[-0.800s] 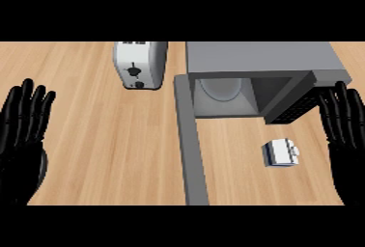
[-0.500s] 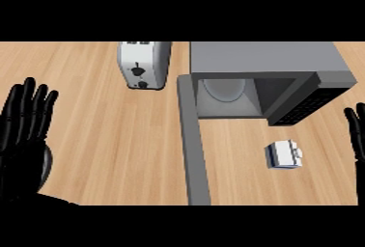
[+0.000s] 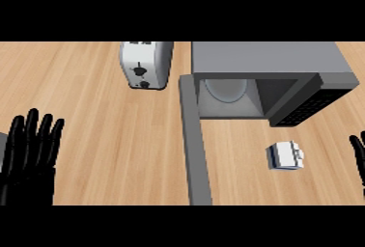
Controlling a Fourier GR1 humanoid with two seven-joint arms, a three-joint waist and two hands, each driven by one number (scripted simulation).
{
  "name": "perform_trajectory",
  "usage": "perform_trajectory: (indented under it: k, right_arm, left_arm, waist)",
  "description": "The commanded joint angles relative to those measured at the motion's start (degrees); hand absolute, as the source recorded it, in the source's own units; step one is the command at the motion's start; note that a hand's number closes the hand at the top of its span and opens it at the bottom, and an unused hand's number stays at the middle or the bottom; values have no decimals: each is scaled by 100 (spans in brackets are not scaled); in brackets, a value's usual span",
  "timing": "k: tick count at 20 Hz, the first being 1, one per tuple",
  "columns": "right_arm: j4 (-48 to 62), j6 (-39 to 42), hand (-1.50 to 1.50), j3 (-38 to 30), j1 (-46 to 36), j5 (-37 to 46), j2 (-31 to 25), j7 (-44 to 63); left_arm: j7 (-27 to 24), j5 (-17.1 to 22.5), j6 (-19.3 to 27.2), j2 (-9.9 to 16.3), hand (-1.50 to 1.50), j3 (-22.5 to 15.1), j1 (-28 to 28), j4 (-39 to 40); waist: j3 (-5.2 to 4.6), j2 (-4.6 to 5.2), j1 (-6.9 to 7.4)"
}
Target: Pick up the milk, place it into the microwave and close the microwave
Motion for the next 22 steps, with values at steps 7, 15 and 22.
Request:
perform_trajectory:
  k: [7, 15, 22]
  right_arm:
    - [882, 193, -150, 18, 437, 275, 324, -859]
    - [1906, 97, -150, -41, 46, 305, 499, -1385]
    - [3088, -667, -150, -142, -191, 326, 502, -2085]
  left_arm:
    - [-683, 66, -274, -55, -150, -515, 1205, -242]
    - [-1818, 91, -799, 29, -150, -693, 2375, -138]
    - [-1677, 15, -561, -53, -150, -843, 2357, -308]
  waist:
    - [3, 4, 27]
    - [2, 1, 78]
    - [4, 5, 49]
